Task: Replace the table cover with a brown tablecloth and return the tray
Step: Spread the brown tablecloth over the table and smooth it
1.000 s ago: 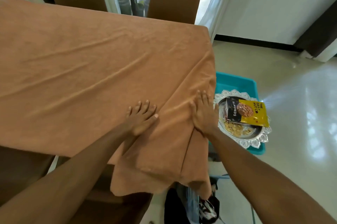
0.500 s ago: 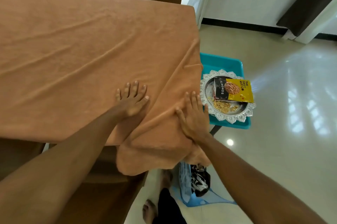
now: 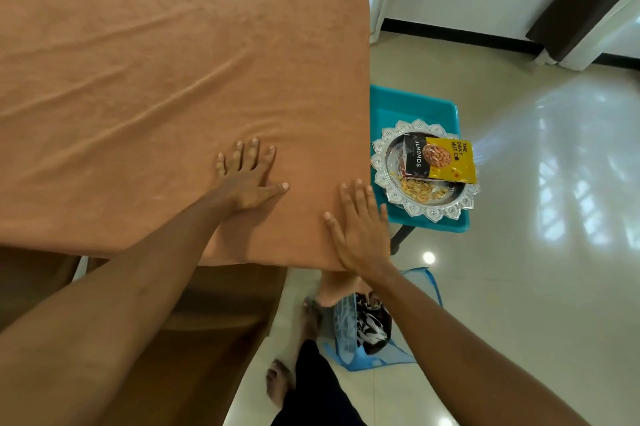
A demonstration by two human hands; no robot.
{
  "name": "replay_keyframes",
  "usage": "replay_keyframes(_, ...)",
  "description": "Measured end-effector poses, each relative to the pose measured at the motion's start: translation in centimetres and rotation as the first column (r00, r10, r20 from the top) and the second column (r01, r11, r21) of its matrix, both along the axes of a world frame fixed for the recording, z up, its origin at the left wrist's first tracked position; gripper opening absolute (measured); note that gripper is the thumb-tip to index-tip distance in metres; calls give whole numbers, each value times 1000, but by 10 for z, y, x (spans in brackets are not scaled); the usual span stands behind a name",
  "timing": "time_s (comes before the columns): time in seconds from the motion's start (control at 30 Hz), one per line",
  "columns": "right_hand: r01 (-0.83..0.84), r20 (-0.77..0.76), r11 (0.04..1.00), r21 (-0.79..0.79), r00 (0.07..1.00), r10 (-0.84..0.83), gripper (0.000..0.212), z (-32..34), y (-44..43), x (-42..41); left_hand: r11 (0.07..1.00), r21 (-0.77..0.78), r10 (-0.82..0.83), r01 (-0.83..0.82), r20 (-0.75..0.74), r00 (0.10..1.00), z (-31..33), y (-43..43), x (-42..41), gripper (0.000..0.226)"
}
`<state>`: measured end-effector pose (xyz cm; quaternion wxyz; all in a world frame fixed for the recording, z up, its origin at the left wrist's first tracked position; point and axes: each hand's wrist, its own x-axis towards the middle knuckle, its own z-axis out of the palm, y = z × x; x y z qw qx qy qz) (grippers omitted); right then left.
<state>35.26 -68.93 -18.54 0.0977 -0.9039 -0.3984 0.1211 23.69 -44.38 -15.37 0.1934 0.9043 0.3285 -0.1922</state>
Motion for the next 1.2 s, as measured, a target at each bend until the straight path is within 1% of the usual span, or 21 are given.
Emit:
replay_keyframes(0.1,42,-2,999,-16,999,-42,71,6,-6,7,1000,-4,-4,4,4,1000,0,-1,0,92)
replay_keyframes(0.2,42,-19,996,76,999,-41,67,18,10,-2,1000,10,-8,8,7,1000,-1,-2,-1,91)
replay_keyframes(0.27,-24,20,991,130,1000,22,63,23,27,-12,999,34,-22,21,22,1000,-2,-2,-1,89)
replay_keyframes(0.37,-108,6,989,102,994,108,60,18,44,-21,996,85,-5,-5,114,993,-12,-15,-8,80)
replay_keyframes(0.43,-112,12,992,59,994,111,60,10,41,-20,986,163,8,-45,220,975,-20,-40,-20,72)
replay_keyframes(0.5,-106,42,994,33,994,104,60,5,36,-18,978,202,-7,-54,288,958,-24,-69,-32,69)
replay_keyframes(0.57,-93,56,995,39,994,91,60,4,34,-17,980,199,-27,-33,294,956,-22,-88,-42,68)
replay_keyframes(0.67,-65,55,996,57,997,62,60,7,33,-18,982,187,-47,-4,267,963,-20,-95,-49,68)
replay_keyframes(0.73,-60,30,996,62,998,58,59,13,41,-18,985,169,-14,-35,278,961,-18,-90,-55,66)
replay_keyframes(0.8,-74,4,991,110,997,74,58,19,54,-17,981,163,47,-101,304,952,-15,-80,-58,65)
replay_keyframes(0.9,-154,0,974,165,988,156,58,22,80,-13,960,179,153,-214,304,940,-11,-54,-62,66)
replay_keyframes(0.97,-203,3,969,144,979,205,58,21,99,-7,953,180,189,-243,275,943,-11,-34,-62,64)
replay_keyframes(1.07,-244,-1,967,67,970,245,57,16,130,16,941,184,238,-286,242,941,-12,-1,-46,63)
replay_keyframes(1.2,-252,-18,967,32,967,253,56,9,182,66,943,206,214,-261,224,951,-14,43,-5,62)
